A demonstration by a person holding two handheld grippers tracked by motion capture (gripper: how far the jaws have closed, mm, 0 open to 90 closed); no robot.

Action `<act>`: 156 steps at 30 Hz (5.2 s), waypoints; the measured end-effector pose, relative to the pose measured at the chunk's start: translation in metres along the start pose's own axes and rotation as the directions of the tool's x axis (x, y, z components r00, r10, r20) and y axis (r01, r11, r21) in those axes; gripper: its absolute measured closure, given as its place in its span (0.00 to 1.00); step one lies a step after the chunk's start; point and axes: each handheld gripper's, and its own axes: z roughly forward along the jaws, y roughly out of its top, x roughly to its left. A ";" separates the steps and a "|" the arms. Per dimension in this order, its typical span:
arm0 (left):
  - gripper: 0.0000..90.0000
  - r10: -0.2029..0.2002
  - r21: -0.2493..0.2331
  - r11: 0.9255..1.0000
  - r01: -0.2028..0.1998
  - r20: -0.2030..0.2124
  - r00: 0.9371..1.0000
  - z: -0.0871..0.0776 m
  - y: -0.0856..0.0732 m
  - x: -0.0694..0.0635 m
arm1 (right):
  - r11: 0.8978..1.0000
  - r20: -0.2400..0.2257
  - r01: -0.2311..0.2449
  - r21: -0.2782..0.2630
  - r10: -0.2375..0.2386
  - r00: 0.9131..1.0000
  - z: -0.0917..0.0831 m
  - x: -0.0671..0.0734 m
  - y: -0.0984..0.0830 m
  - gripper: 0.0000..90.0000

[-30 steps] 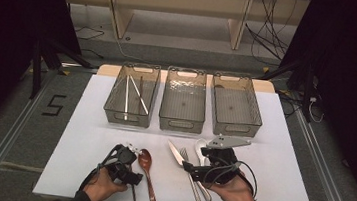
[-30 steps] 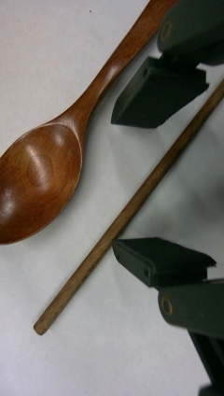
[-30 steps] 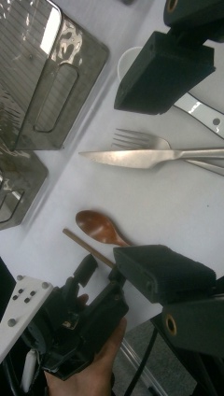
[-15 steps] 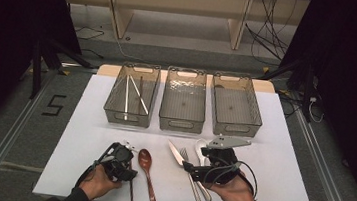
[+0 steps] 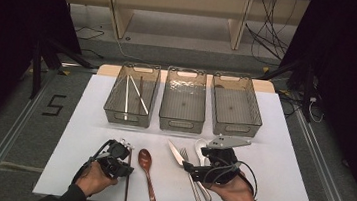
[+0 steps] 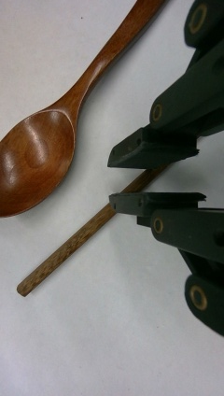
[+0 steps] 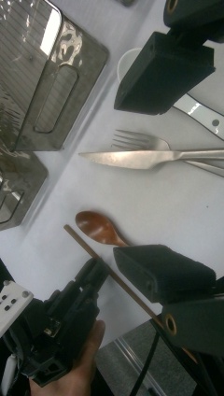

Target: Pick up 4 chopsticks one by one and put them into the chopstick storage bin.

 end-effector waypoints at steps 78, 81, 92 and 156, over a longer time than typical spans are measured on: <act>0.93 -0.026 -0.182 0.983 0.033 0.043 0.999 -0.050 0.025 0.040 | 1.000 0.003 -0.002 -0.006 0.002 1.000 0.000 -0.002 0.000 0.28; 0.93 -0.022 -0.213 0.976 0.033 0.054 0.998 -0.056 0.030 0.043 | 1.000 0.003 -0.002 -0.006 0.002 1.000 0.000 -0.002 0.000 0.28; 0.93 -0.027 -0.358 0.933 0.043 0.048 0.998 -0.083 0.055 0.053 | 1.000 0.003 -0.002 -0.011 0.002 1.000 0.000 -0.003 0.000 0.28; 0.93 -0.176 -0.630 0.772 0.088 -0.078 0.981 -0.064 0.172 0.156 | 1.000 -0.013 -0.002 -0.005 0.002 1.000 0.001 -0.004 -0.002 0.28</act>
